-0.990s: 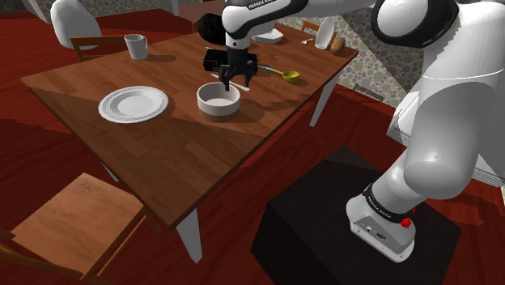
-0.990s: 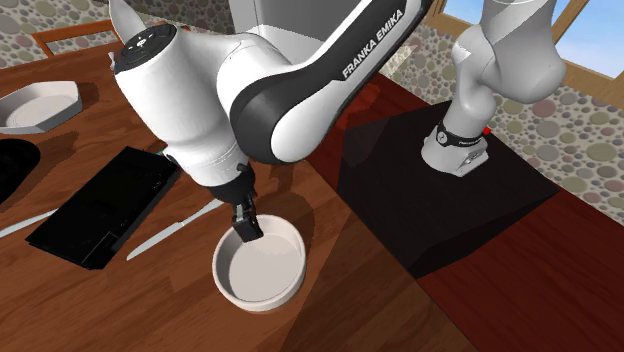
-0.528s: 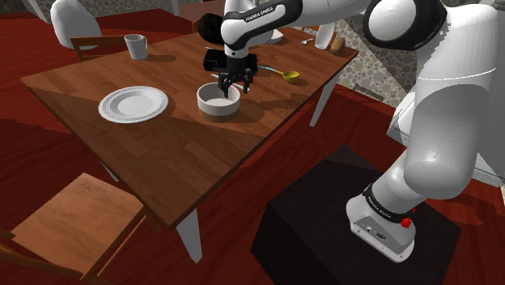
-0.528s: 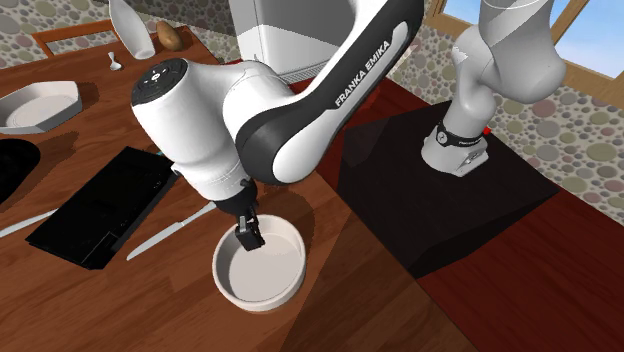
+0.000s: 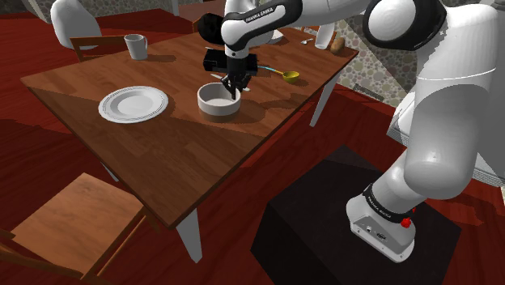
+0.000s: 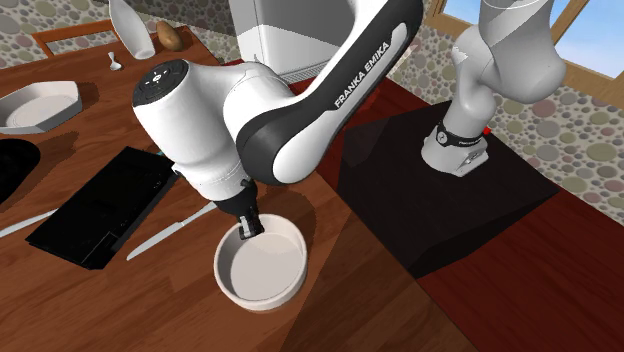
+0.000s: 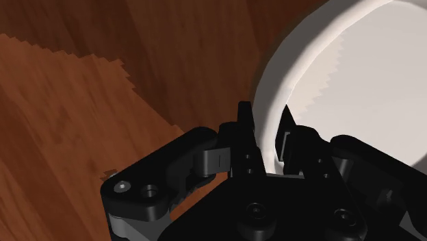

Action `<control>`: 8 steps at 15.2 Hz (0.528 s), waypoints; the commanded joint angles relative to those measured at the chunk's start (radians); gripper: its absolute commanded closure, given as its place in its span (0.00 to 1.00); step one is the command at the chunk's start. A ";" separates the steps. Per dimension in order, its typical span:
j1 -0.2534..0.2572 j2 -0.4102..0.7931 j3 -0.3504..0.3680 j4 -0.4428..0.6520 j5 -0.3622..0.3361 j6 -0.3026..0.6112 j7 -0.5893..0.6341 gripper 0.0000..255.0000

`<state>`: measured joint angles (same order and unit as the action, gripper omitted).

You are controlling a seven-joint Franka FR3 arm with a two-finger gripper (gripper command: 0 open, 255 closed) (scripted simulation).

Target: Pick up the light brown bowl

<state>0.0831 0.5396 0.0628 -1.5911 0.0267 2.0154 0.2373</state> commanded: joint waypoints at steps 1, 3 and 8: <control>0.000 0.001 0.000 0.000 0.000 0.000 0.000 1.00; 0.000 -0.006 0.001 0.005 0.001 -0.012 0.000 1.00; 0.000 -0.034 0.001 0.031 0.001 -0.065 0.002 1.00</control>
<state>0.0830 0.5154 0.0639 -1.5594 0.0275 1.9588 0.2391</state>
